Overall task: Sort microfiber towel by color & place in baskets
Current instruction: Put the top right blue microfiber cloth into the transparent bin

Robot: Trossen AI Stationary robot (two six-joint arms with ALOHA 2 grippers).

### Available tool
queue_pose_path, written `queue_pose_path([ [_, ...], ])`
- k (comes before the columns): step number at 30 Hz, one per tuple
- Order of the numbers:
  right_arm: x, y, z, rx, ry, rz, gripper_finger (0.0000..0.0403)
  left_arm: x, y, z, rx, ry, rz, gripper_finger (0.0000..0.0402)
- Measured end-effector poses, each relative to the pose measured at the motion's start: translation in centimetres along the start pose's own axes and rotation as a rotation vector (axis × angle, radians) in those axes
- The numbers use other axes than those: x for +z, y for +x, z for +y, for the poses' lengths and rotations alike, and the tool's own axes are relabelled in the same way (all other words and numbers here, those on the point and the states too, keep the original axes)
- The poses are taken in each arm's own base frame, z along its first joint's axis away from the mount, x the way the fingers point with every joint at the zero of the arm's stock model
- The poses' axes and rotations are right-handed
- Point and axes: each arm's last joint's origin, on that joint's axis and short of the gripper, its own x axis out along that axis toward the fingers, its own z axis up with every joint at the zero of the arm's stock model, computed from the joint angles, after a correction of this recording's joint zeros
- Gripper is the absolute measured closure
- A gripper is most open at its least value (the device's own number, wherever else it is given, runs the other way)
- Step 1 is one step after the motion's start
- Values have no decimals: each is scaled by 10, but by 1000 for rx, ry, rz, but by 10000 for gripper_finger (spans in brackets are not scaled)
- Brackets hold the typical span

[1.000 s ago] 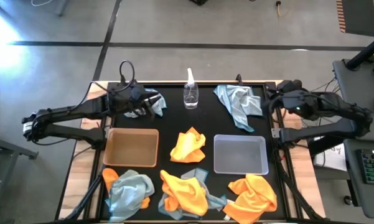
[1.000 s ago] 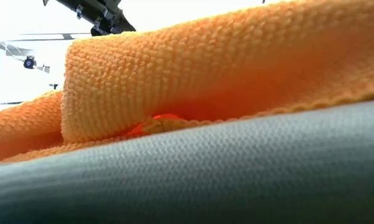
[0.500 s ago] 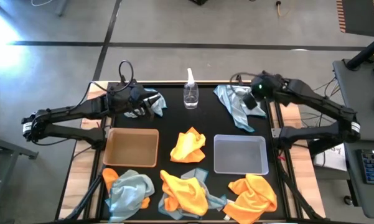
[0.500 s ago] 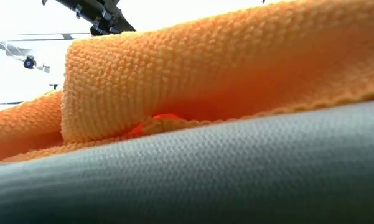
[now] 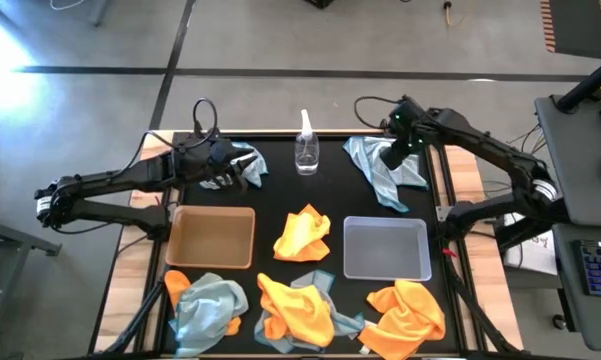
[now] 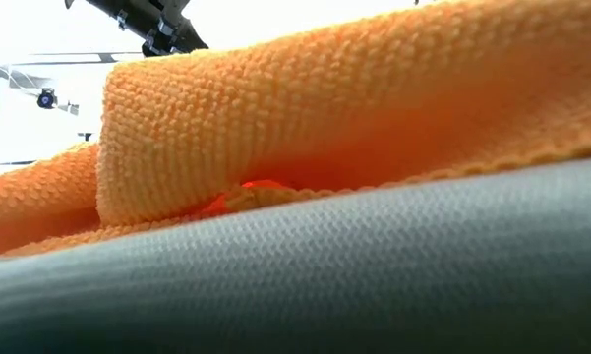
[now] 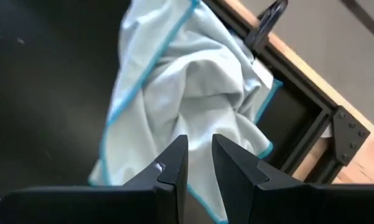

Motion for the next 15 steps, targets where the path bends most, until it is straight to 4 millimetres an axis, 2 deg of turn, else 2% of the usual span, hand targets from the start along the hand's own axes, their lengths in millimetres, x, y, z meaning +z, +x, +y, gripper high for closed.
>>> queue_pose_path([
  [4,7,23,2,-6,-31,84,331,0,0,0,0,2,0,323],
  [9,12,51,5,-4,-69,185,305,-2,0,0,0,13,16,323],
  [15,14,71,8,-2,-93,255,263,-4,0,0,-1,22,44,323],
])
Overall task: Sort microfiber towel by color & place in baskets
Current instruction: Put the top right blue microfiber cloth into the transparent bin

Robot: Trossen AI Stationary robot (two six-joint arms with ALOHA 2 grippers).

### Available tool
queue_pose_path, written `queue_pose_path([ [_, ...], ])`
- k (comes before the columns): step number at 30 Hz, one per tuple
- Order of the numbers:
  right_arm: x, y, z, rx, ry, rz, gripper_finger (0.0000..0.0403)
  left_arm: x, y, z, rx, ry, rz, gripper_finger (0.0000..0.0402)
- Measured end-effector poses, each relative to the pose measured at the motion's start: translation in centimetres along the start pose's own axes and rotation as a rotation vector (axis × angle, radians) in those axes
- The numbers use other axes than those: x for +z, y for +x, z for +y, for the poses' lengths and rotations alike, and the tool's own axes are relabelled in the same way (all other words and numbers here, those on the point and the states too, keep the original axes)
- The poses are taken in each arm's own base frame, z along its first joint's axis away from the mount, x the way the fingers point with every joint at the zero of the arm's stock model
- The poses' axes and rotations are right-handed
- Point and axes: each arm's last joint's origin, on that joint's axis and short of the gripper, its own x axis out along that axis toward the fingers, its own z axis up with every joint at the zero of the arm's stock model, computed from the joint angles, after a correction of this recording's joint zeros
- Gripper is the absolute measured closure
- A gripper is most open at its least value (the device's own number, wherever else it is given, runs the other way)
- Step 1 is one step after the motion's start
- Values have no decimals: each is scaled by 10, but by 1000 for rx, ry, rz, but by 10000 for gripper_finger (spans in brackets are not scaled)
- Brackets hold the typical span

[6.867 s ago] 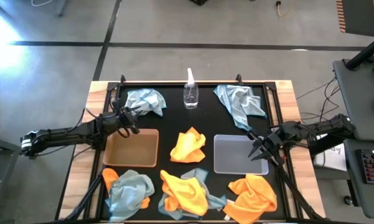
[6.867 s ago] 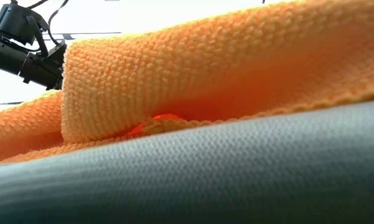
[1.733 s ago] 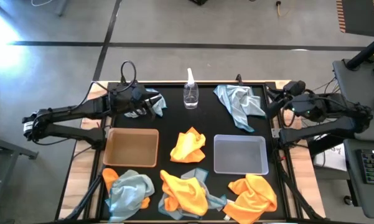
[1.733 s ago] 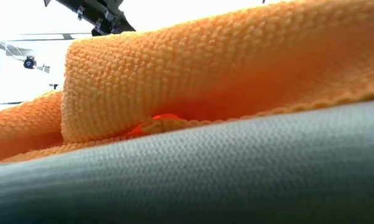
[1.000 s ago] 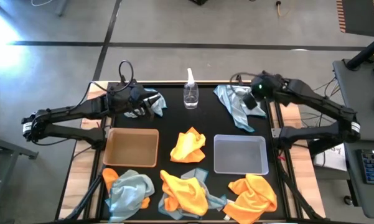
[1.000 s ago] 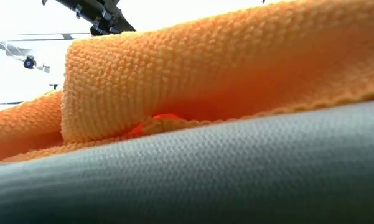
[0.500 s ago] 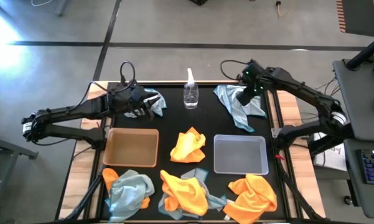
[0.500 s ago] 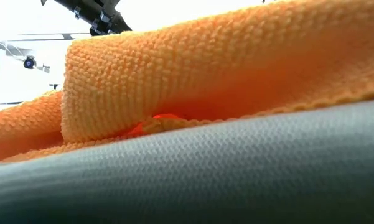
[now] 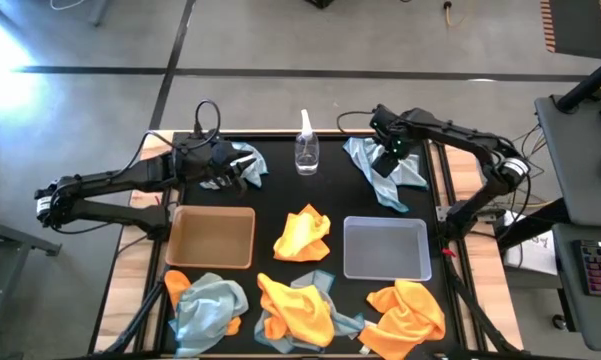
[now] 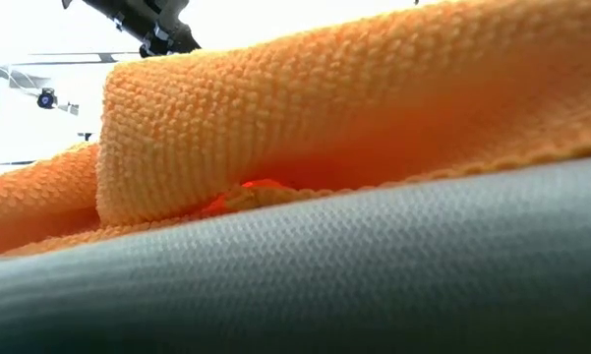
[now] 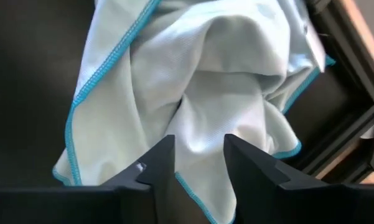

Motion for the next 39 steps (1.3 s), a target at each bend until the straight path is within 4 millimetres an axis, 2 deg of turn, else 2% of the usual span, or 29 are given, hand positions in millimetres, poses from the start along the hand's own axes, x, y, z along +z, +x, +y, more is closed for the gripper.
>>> queue_pose_path([
  [9,1,14,1,-12,-11,93,221,-1,0,0,0,3,10,323],
  [15,-3,27,-2,-90,4,167,220,-1,0,0,0,4,12,323],
  [22,-16,51,-10,-85,36,260,220,-1,0,0,0,4,13,323],
  [27,-21,65,-9,-75,43,263,220,-1,0,0,0,13,13,323],
  [32,-22,74,-6,2,35,274,220,-1,0,0,0,14,13,323],
  [39,-20,81,-5,9,32,279,225,-1,0,0,-1,14,13,323],
])
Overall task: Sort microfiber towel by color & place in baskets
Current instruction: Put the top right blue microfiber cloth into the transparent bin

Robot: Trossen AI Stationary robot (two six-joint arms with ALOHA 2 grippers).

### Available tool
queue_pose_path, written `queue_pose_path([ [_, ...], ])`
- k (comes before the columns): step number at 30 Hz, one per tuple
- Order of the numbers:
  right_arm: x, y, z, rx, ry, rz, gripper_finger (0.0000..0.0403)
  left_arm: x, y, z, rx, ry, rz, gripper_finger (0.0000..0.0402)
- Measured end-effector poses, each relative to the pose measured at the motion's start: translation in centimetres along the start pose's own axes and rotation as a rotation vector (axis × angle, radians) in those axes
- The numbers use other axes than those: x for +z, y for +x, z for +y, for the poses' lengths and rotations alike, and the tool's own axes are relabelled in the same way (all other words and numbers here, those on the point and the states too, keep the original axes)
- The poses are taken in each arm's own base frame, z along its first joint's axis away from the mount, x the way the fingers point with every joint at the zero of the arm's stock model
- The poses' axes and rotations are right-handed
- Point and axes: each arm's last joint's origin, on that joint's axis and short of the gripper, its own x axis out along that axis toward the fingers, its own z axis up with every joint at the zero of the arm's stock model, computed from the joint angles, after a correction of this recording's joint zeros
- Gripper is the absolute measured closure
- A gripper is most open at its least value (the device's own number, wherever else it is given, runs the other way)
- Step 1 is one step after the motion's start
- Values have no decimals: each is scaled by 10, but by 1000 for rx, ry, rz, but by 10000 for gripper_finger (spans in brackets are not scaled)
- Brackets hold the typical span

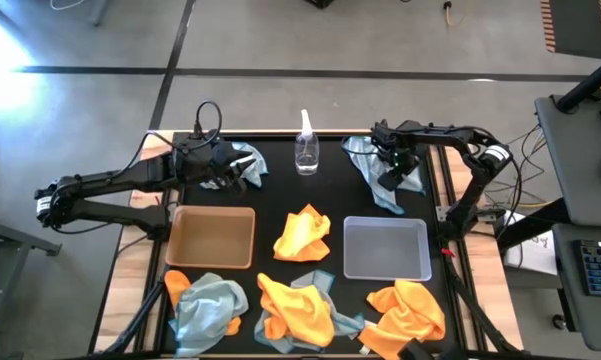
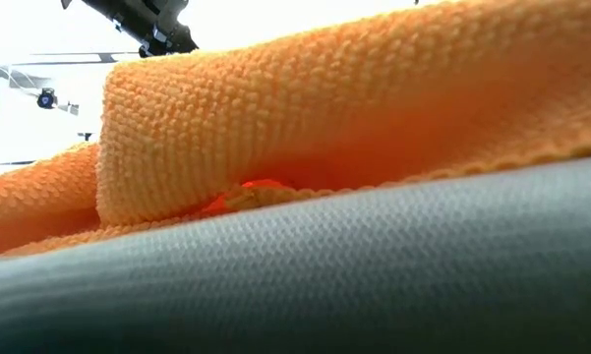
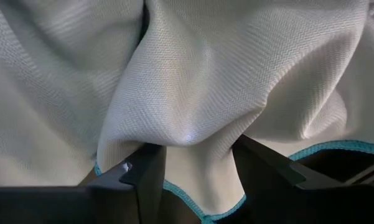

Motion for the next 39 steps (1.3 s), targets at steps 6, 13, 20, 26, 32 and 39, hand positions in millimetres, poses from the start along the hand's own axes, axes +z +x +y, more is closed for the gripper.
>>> queue_pose_path([
  [6,0,0,0,4,-1,0,266,0,0,0,0,0,0,323],
  [13,0,0,0,0,0,-1,352,0,0,0,0,0,0,323],
  [20,0,1,0,-1,7,4,393,0,0,0,0,0,0,323],
  [26,-3,-5,0,-1,18,-15,394,0,0,0,0,0,0,323],
  [32,-15,-32,-3,-1,47,-131,394,0,0,0,0,0,-2,323],
  [39,-45,-80,-6,91,126,-373,394,1,-2,1,0,-2,-8,323],
])
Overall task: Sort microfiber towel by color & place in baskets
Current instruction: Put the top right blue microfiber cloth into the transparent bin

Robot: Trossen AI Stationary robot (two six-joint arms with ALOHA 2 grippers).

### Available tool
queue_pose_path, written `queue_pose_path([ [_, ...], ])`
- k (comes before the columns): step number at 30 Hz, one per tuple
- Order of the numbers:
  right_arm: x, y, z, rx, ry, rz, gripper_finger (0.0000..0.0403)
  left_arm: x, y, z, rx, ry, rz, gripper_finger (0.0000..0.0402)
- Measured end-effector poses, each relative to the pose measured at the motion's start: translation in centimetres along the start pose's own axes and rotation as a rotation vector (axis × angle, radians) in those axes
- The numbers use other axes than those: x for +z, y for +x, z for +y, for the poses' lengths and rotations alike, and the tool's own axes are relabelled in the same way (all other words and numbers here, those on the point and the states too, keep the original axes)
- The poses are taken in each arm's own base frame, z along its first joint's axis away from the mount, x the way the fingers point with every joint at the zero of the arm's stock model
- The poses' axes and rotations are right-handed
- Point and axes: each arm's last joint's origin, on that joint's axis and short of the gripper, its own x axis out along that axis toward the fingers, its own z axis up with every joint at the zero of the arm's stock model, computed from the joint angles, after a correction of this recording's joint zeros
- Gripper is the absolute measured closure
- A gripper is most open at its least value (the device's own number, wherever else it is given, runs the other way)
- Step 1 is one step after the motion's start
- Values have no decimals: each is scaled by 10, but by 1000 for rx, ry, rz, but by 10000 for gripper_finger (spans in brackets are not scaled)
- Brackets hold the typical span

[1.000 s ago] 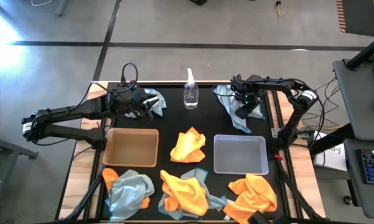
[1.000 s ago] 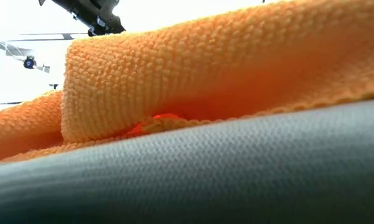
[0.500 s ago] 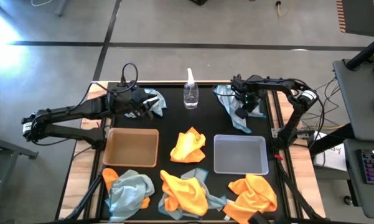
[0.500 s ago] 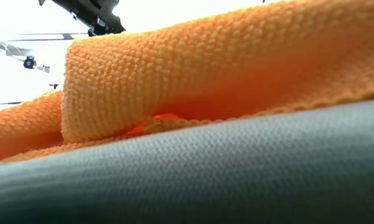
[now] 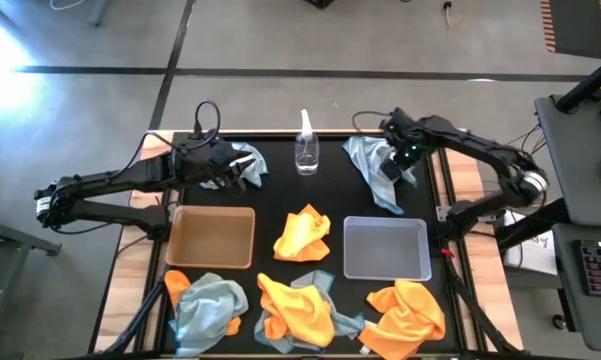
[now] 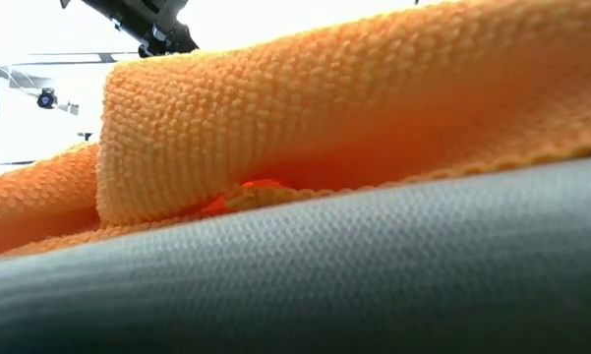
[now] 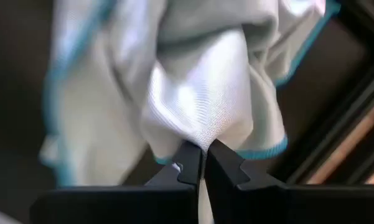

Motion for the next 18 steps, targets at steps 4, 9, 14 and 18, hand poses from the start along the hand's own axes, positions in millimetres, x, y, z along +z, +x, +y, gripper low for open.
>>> queue_pose_path([
  [4,-10,-33,3,96,47,-172,394,0,-1,0,1,-1,-5,323],
  [9,-23,-68,9,194,52,-366,394,0,-1,0,1,-2,-5,323],
  [14,-36,-97,15,311,44,-552,394,0,-1,1,2,-2,-5,323],
  [18,-45,-118,20,420,29,-680,394,0,-1,1,2,-2,-5,323],
])
